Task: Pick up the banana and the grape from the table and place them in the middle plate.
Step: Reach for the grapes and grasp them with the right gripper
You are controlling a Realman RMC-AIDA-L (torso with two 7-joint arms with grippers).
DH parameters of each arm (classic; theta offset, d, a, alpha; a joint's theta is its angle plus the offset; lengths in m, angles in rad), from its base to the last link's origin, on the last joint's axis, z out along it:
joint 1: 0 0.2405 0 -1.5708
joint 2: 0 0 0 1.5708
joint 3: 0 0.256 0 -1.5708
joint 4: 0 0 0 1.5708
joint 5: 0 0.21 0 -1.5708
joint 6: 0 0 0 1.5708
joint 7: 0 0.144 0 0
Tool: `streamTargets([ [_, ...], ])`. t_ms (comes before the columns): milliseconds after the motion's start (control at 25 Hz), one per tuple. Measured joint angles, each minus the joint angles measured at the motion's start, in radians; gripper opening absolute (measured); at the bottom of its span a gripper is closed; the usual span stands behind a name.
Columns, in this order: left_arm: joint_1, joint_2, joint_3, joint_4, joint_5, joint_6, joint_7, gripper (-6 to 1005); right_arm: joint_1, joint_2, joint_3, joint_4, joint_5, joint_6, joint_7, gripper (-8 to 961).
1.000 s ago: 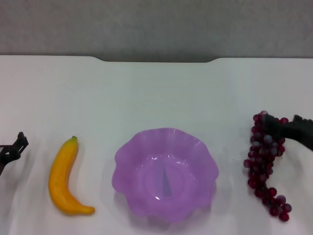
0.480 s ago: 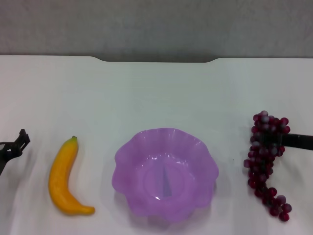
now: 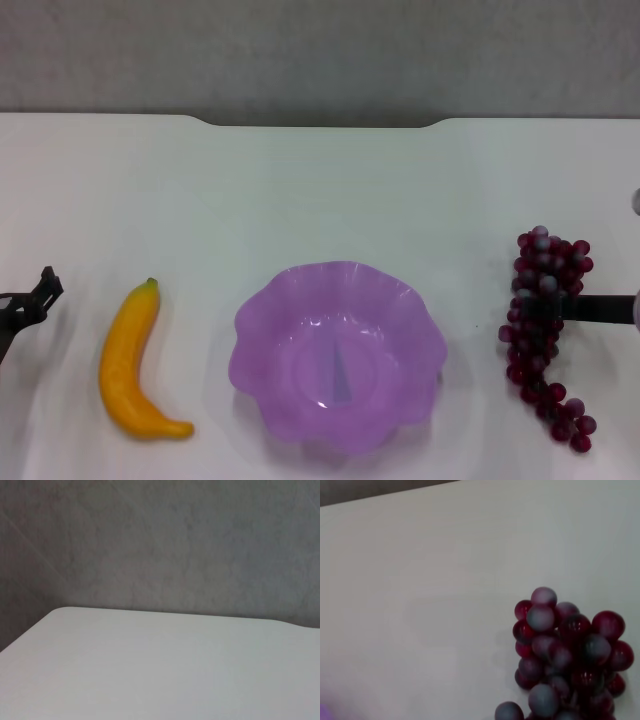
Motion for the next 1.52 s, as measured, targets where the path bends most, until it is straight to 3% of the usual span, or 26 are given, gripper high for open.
streamTargets([
  [320,-0.003,-0.001,0.000,-0.003,0.000,0.000,0.000,894,0.026,0.004,-0.018,-0.061,0.008,-0.050,-0.025,879],
  [1040,-0.005,-0.001,0.001,-0.002,0.000,0.000,0.000,894,0.049,0.009,-0.165,-0.099,0.060,-0.173,-0.032,879],
  [1360,0.001,-0.001,-0.001,-0.002,-0.001,0.000,0.001,894,0.031,0.009,-0.217,-0.100,0.056,-0.243,-0.034,678],
  [1520,0.005,0.000,-0.006,-0.002,-0.001,0.000,0.001,894,0.025,0.008,-0.246,-0.104,0.054,-0.286,-0.035,662],
])
